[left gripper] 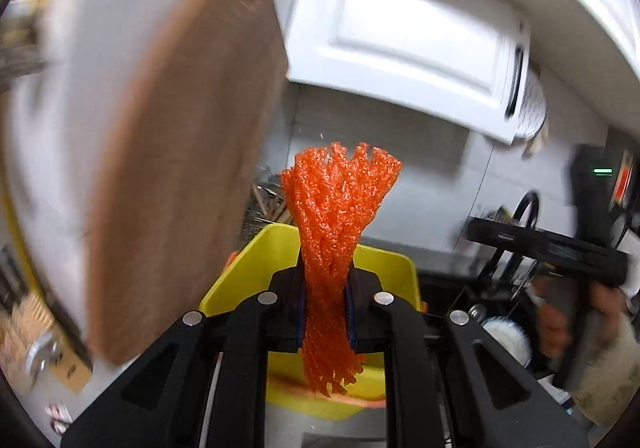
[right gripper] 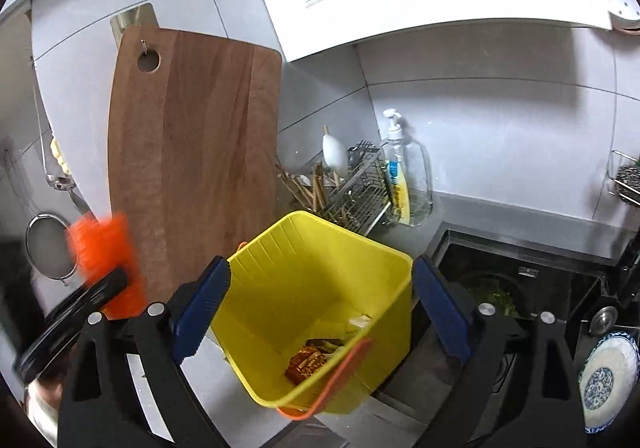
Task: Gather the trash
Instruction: 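Open the left tool over the yellow bin to release the orange net, then move the left tool to the brown strip and grasp it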
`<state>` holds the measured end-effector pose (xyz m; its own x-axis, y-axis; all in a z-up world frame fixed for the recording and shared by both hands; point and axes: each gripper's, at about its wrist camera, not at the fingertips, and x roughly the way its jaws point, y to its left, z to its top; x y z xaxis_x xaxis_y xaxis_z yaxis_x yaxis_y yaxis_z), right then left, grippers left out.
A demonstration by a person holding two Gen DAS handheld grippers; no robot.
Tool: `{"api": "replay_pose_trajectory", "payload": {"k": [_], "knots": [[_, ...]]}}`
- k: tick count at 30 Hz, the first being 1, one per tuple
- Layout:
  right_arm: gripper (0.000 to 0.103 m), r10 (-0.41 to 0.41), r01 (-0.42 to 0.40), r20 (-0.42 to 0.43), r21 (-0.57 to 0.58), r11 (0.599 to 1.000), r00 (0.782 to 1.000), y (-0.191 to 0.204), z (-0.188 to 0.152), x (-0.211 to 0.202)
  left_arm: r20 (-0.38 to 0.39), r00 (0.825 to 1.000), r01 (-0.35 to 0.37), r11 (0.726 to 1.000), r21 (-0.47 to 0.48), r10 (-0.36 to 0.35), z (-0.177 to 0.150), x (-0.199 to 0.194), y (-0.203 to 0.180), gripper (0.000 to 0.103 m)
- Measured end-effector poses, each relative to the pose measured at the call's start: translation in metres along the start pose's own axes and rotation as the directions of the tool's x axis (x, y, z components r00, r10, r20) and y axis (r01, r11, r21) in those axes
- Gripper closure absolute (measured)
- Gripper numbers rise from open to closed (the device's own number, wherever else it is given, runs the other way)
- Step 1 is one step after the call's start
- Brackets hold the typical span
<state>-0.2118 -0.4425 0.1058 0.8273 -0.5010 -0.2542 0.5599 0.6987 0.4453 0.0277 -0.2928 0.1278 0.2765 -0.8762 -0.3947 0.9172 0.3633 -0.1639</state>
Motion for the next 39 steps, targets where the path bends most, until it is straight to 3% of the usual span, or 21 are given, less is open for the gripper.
{"api": "replay_pose_trajectory", "payload": {"k": [1, 2, 3, 4, 5, 8, 11, 13, 16, 18, 21, 23, 24, 25, 26, 27, 29, 31, 34, 39], "knots": [[0.014, -0.008, 0.008, 0.021, -0.003, 1.000, 1.000, 0.000, -0.002, -0.006, -0.036, 0.999, 0.002, 1.000, 0.018, -0.001, 0.003, 0.020, -0.003, 0.076], [0.014, -0.011, 0.011, 0.037, -0.008, 1.000, 0.999, 0.000, -0.003, -0.011, -0.073, 0.997, -0.009, 1.000, 0.018, 0.011, 0.005, 0.037, -0.004, 0.038], [0.014, -0.010, 0.011, 0.045, -0.012, 1.000, 0.999, 0.001, -0.005, -0.015, -0.092, 0.995, -0.034, 0.999, 0.016, 0.035, 0.004, 0.050, -0.005, 0.016], [0.014, -0.012, 0.013, 0.051, -0.019, 1.000, 0.999, 0.001, -0.007, -0.020, -0.080, 0.996, -0.050, 0.999, 0.013, 0.051, 0.003, 0.053, -0.007, 0.004], [0.014, -0.019, 0.020, 0.053, -0.029, 0.999, 0.998, 0.002, -0.008, -0.021, -0.057, 0.997, -0.054, 0.999, 0.007, 0.054, 0.001, 0.060, -0.007, 0.004], [0.014, -0.052, 0.056, 0.063, -0.056, 0.997, 0.997, 0.002, -0.010, -0.025, -0.082, 0.996, -0.041, 0.999, -0.010, 0.040, -0.001, 0.068, -0.006, 0.004], [0.014, -0.021, 0.026, 0.077, -0.060, 0.998, 0.997, 0.003, -0.011, -0.026, -0.038, 0.999, -0.029, 1.000, 0.003, 0.030, -0.010, 0.047, -0.009, 0.004], [0.014, 0.008, 0.000, 0.090, -0.089, 0.996, 0.996, 0.009, -0.011, -0.028, 0.004, 0.998, -0.061, 0.998, 0.021, 0.061, -0.020, 0.027, -0.011, 0.004], [0.012, 0.066, -0.048, 0.113, -0.153, 0.987, 0.991, 0.026, -0.013, -0.029, 0.020, 0.985, -0.173, 0.985, -0.013, 0.173, -0.055, -0.004, 0.005, 0.004], [0.012, 0.112, -0.088, 0.115, -0.194, 0.977, 0.987, 0.039, -0.014, -0.027, -0.035, 0.955, -0.295, 0.954, -0.055, 0.293, -0.090, -0.016, 0.026, 0.004], [0.012, 0.180, -0.153, 0.091, -0.250, 0.956, 0.979, 0.060, -0.016, -0.020, -0.205, 0.863, -0.490, 0.863, -0.120, 0.462, -0.161, -0.031, 0.070, 0.004], [0.012, 0.215, -0.187, 0.070, -0.286, 0.940, 0.974, 0.074, -0.017, -0.014, -0.305, 0.754, -0.638, 0.758, -0.133, 0.581, -0.210, -0.045, 0.101, 0.004], [0.012, 0.240, -0.212, 0.053, -0.312, 0.926, 0.969, 0.086, -0.017, -0.008, -0.334, 0.713, -0.681, 0.722, -0.121, 0.617, -0.226, -0.050, 0.113, 0.004], [0.012, 0.255, -0.228, 0.043, -0.322, 0.919, 0.966, 0.093, -0.018, -0.004, -0.371, 0.644, -0.742, 0.664, -0.092, 0.669, -0.244, -0.054, 0.128, 0.004], [0.012, 0.286, -0.262, 0.022, -0.337, 0.904, 0.958, 0.104, -0.019, 0.000, -0.394, 0.594, -0.782, 0.619, -0.076, 0.701, -0.257, -0.060, 0.143, 0.004], [0.012, 0.306, -0.284, 0.009, -0.346, 0.894, 0.952, 0.110, -0.020, 0.002, -0.412, 0.567, -0.802, 0.592, -0.080, 0.713, -0.265, -0.065, 0.157, 0.004], [0.012, 0.347, -0.329, -0.020, -0.376, 0.866, 0.938, 0.128, -0.024, 0.006, -0.436, 0.538, -0.828, 0.550, -0.113, 0.721, -0.274, -0.074, 0.185, 0.005], [0.012, 0.372, -0.353, -0.038, -0.417, 0.838, 0.927, 0.144, -0.030, 0.006, -0.455, 0.536, -0.834, 0.531, -0.154, 0.711, -0.276, -0.074, 0.214, 0.008], [0.012, 0.353, -0.327, -0.040, -0.483, 0.812, 0.935, 0.163, -0.040, 0.008, -0.493, 0.556, -0.818, 0.546, -0.182, 0.669, -0.274, -0.061, 0.248, 0.011], [0.012, 0.345, -0.327, -0.063, -0.511, 0.795, 0.936, 0.173, -0.049, 0.006, -0.533, 0.565, -0.795, 0.589, -0.147, 0.629, -0.280, -0.037, 0.275, 0.024]]}}
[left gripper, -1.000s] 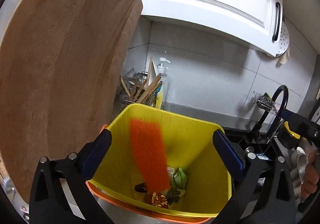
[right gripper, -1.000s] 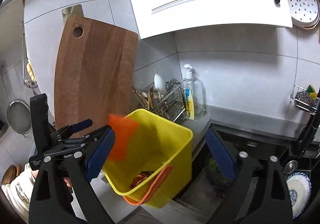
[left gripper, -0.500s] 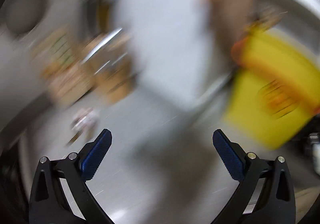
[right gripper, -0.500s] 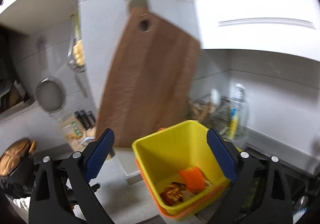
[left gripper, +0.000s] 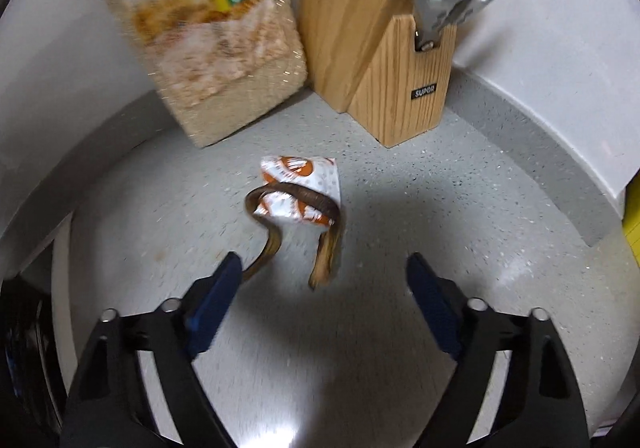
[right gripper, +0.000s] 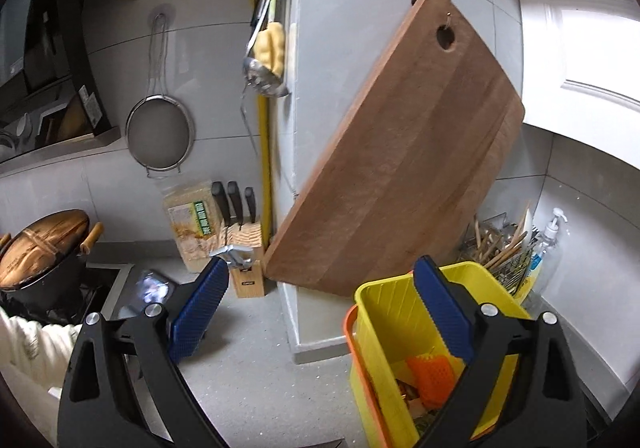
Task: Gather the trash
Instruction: 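Move the left tool to the brown strip and grasp it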
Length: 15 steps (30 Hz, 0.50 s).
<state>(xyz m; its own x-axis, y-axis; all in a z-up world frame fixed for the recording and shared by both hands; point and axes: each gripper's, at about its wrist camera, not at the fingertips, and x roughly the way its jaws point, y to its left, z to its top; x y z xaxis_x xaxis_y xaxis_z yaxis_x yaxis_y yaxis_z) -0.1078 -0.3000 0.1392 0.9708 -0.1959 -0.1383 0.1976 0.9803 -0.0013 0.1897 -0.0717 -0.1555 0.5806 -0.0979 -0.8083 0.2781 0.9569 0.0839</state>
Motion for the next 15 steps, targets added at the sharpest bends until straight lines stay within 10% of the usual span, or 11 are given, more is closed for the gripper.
{"api": "replay_pose_trajectory", "payload": {"k": [8, 15], "knots": [[0.012, 0.018, -0.017, -0.018, 0.050, 0.999, 1.000, -0.005, -0.004, 0.001, -0.034, 0.999, -0.024, 1.000, -0.020, 0.023, 0.004, 0.015, 0.024, 0.092], [0.012, 0.113, -0.112, -0.027, 0.045, 0.993, 0.993, 0.009, -0.005, 0.016, -0.010, 0.998, 0.059, 0.993, -0.105, -0.060, -0.050, -0.040, 0.045, 0.096]]}}
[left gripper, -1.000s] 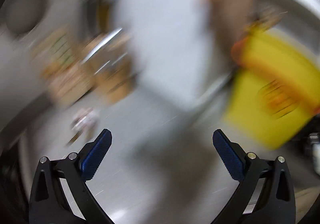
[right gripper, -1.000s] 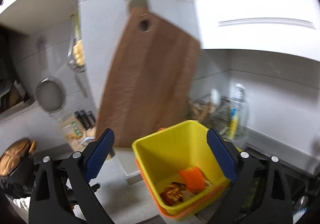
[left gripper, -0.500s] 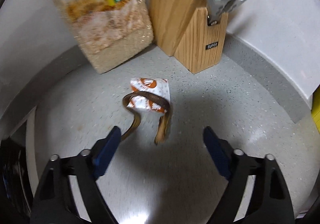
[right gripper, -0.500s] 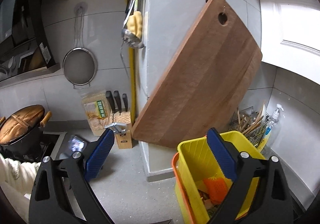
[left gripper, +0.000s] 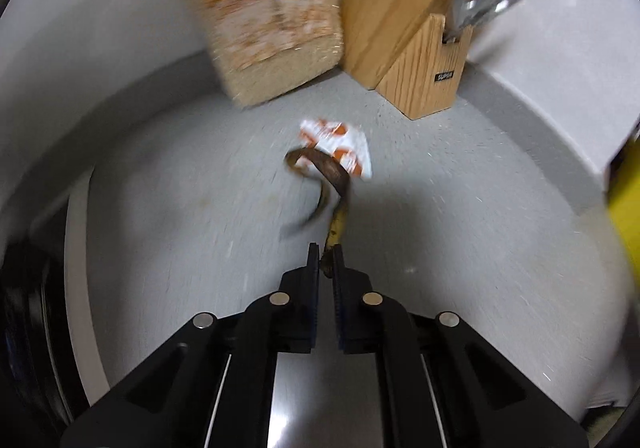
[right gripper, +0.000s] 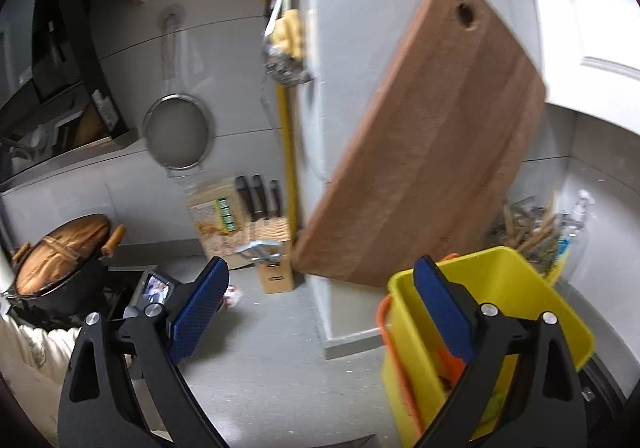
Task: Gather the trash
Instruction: 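Move the left tool to the brown strip and grasp it, then lift the brown strip with the left tool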
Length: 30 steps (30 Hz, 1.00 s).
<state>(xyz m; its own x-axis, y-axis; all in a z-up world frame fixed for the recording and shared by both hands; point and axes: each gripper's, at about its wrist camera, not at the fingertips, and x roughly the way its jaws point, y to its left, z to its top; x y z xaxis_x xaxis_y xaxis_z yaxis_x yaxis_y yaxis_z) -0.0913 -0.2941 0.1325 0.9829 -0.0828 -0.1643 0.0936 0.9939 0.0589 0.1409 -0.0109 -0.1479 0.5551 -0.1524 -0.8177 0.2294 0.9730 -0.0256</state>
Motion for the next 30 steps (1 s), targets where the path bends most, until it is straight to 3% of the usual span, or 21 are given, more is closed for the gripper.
{"api": "replay_pose_trajectory", "payload": {"k": [3, 6, 11, 13, 17, 22, 25, 27, 30], "knots": [[0.012, 0.082, -0.082, -0.028, -0.018, 0.996, 0.996, 0.015, -0.002, 0.016, 0.026, 0.999, 0.028, 0.994, -0.102, -0.026, -0.028, -0.034, 0.009, 0.096], [0.012, 0.168, -0.171, -0.069, -0.041, 0.984, 0.983, 0.033, -0.007, 0.037, 0.040, 0.999, 0.038, 0.990, -0.135, -0.033, -0.049, -0.062, 0.005, 0.096], [0.012, 0.299, -0.322, -0.202, -0.092, 0.942, 0.933, 0.075, -0.028, 0.090, 0.038, 0.999, 0.017, 0.986, -0.166, -0.011, -0.068, -0.085, 0.002, 0.096], [0.012, 0.343, -0.382, -0.268, -0.106, 0.918, 0.900, 0.092, -0.045, 0.117, 0.045, 0.999, 0.015, 0.982, -0.190, -0.007, -0.079, -0.096, 0.007, 0.096], [0.012, 0.343, -0.417, -0.407, -0.109, 0.902, 0.847, 0.119, -0.079, 0.166, 0.091, 0.996, 0.026, 0.975, -0.220, -0.006, -0.097, -0.128, 0.015, 0.096], [0.012, 0.319, -0.427, -0.478, -0.134, 0.894, 0.818, 0.142, -0.104, 0.202, 0.168, 0.986, 0.037, 0.976, -0.213, 0.000, -0.100, -0.169, 0.015, 0.097], [0.012, 0.345, -0.452, -0.501, -0.105, 0.886, 0.794, 0.156, -0.114, 0.227, 0.208, 0.978, 0.022, 0.978, -0.207, 0.022, -0.096, -0.189, 0.015, 0.097], [0.012, 0.315, -0.432, -0.540, -0.103, 0.896, 0.781, 0.163, -0.125, 0.247, 0.201, 0.978, -0.009, 0.978, -0.210, 0.053, -0.097, -0.188, 0.018, 0.097], [0.012, 0.283, -0.422, -0.577, -0.120, 0.899, 0.766, 0.172, -0.139, 0.267, 0.129, 0.989, -0.043, 0.976, -0.212, 0.072, -0.111, -0.170, 0.026, 0.097]]}}
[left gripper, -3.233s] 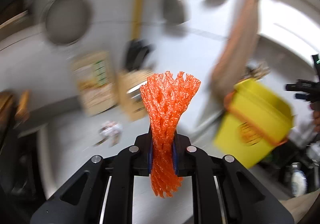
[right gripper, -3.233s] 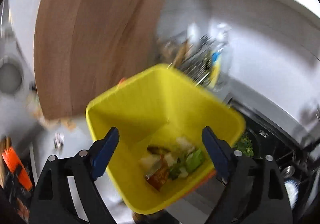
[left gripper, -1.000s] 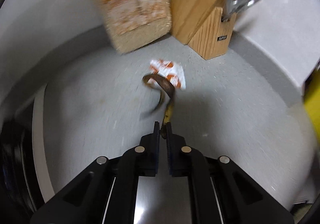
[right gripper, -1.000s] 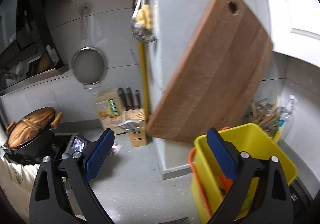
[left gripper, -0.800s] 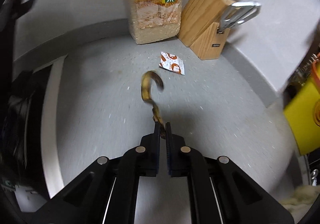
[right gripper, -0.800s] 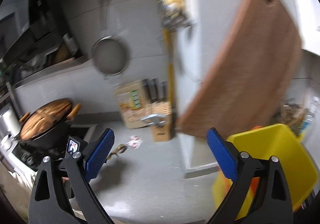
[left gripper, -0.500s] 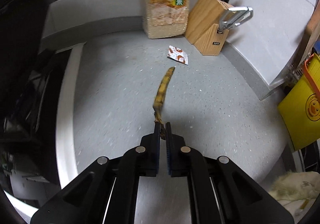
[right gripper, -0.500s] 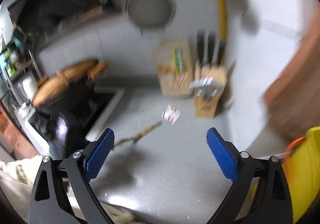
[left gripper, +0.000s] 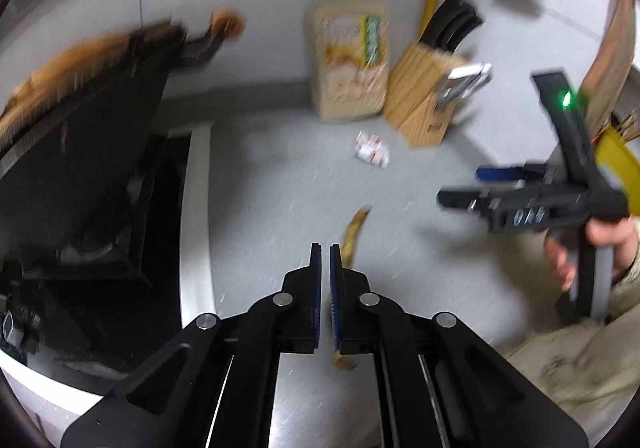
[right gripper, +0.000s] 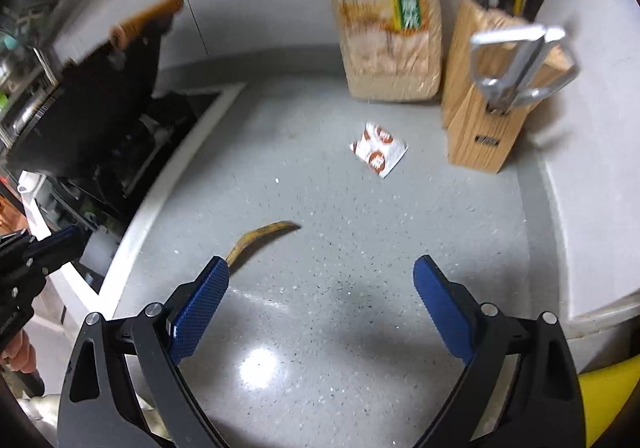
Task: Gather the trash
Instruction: 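Lift the brown strip with the left tool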
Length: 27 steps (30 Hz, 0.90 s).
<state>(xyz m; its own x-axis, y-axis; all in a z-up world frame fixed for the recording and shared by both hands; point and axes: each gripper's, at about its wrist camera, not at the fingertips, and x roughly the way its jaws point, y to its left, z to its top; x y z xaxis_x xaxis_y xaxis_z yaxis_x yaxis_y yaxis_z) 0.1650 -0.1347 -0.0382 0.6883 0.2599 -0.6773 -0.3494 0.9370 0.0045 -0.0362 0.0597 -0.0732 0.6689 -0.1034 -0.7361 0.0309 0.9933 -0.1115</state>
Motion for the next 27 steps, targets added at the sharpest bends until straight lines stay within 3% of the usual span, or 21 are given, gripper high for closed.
{"api": "replay_pose_trajectory", "payload": {"k": [3, 5, 7, 9, 10, 11, 13, 15, 17, 18, 19, 20, 23, 27], "knots": [[0.012, 0.018, -0.018, -0.008, -0.002, 1.000, 1.000, 0.004, 0.000, 0.005, -0.100, 0.995, 0.020, 1.000, -0.006, -0.021, -0.023, 0.019, 0.009, 0.078], [0.012, 0.025, -0.025, -0.004, -0.006, 1.000, 1.000, 0.007, 0.000, 0.004, -0.172, 0.985, 0.027, 1.000, 0.006, -0.026, -0.037, 0.036, 0.007, 0.050], [0.012, 0.025, -0.025, -0.006, -0.004, 1.000, 1.000, 0.006, -0.001, 0.003, -0.198, 0.980, 0.036, 0.999, 0.024, -0.030, -0.042, 0.046, 0.002, 0.046], [0.012, 0.026, -0.026, -0.008, 0.002, 1.000, 1.000, 0.005, -0.001, 0.002, -0.225, 0.974, 0.036, 0.997, 0.061, -0.022, -0.046, 0.060, -0.006, 0.052], [0.012, 0.028, -0.028, -0.007, 0.007, 1.000, 1.000, 0.004, -0.001, 0.001, -0.244, 0.970, 0.039, 0.996, 0.085, -0.018, -0.048, 0.068, -0.009, 0.070], [0.012, 0.031, -0.031, -0.006, 0.016, 0.999, 0.999, 0.002, -0.001, 0.000, -0.276, 0.961, 0.054, 0.994, 0.098, -0.025, -0.050, 0.077, -0.012, 0.074], [0.012, 0.027, -0.027, -0.007, 0.028, 0.999, 1.000, 0.000, -0.002, -0.002, -0.290, 0.957, 0.061, 0.990, 0.125, -0.022, -0.051, 0.086, -0.018, 0.074], [0.012, 0.025, -0.024, -0.003, 0.038, 0.999, 1.000, -0.003, -0.002, -0.005, -0.266, 0.964, 0.039, 0.980, 0.193, 0.014, -0.050, 0.090, -0.028, 0.074], [0.012, 0.026, -0.026, -0.003, 0.047, 0.999, 1.000, -0.006, -0.002, -0.006, -0.260, 0.965, 0.041, 0.978, 0.203, 0.014, -0.047, 0.093, -0.030, 0.074], [0.012, 0.026, -0.026, -0.004, 0.051, 0.998, 1.000, -0.007, -0.001, -0.006, -0.260, 0.965, 0.038, 0.977, 0.209, 0.018, -0.046, 0.095, -0.032, 0.077], [0.012, 0.027, -0.027, -0.002, 0.052, 0.998, 1.000, -0.008, -0.001, -0.006, -0.263, 0.965, 0.044, 0.975, 0.216, 0.015, -0.044, 0.097, -0.034, 0.093], [0.012, 0.024, -0.024, -0.002, 0.049, 0.999, 1.000, -0.008, -0.001, -0.005, -0.267, 0.963, 0.033, 0.976, 0.216, 0.027, -0.041, 0.097, -0.035, 0.094], [0.012, 0.019, -0.019, 0.003, 0.037, 0.999, 1.000, -0.008, 0.002, -0.002, -0.205, 0.979, 0.025, 0.993, 0.115, -0.001, -0.022, 0.076, -0.024, 0.094], [0.012, 0.026, -0.026, 0.009, -0.002, 1.000, 1.000, -0.005, 0.016, 0.016, -0.017, 1.000, -0.006, 0.998, 0.069, 0.008, 0.022, 0.015, -0.015, 0.094]]}}
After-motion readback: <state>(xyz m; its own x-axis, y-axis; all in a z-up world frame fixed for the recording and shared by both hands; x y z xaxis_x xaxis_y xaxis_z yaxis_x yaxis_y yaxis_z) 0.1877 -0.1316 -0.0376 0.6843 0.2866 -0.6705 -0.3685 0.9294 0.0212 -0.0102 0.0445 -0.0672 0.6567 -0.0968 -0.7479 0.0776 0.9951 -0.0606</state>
